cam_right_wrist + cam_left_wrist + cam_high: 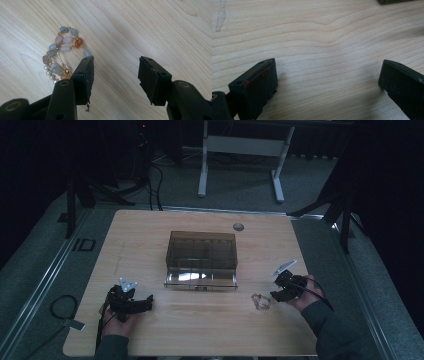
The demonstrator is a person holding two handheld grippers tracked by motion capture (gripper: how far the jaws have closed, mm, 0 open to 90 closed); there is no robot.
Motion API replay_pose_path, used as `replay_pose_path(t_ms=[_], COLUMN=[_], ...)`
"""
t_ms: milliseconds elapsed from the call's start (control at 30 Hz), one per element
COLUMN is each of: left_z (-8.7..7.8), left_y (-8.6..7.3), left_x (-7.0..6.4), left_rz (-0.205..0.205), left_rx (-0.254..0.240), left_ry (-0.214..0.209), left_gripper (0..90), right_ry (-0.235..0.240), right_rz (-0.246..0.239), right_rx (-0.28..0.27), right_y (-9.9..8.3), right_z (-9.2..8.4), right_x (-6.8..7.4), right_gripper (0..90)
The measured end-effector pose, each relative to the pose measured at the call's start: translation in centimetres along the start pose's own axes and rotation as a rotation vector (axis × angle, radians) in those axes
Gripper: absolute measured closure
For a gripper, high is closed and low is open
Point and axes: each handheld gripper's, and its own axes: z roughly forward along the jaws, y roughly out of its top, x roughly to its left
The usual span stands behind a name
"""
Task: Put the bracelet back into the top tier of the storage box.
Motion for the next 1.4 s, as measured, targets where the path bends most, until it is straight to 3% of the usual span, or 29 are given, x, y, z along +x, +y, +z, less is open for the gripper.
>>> replay_pose_path(t_ms=[367, 1167, 1300, 1333, 1400], left_z=[0.0, 0.0, 0.0, 0.0, 0.0], left_y=[0.0, 0.0, 0.0, 0.0, 0.0], left_x=[0.0, 0.0, 0.0, 0.0, 0.0], left_rz=[0.0, 0.0, 0.0, 0.0, 0.0], left_rx=[0.0, 0.0, 0.0, 0.0, 0.0], left_ry=[0.0, 0.0, 0.0, 0.0, 0.0], left_gripper=[2.3, 2.3, 2.3, 2.3, 2.3], right_ry=[0.011, 0.078, 0.086, 0.086, 0.082], right_rz=[-0.038, -0.068, -0.068, -0.078, -0.08], right_rx=[0.028, 0.058, 0.071, 0.078, 0.085], right_y=[0.9, 1.5, 1.6, 1.7, 1.7], right_z=[-0.3, 0.0, 0.3, 0.5, 0.7], right_x=[0.6, 1.7, 2.1, 2.3, 2.4], right_gripper=[43.5, 33.7, 29.2, 23.3, 20.5])
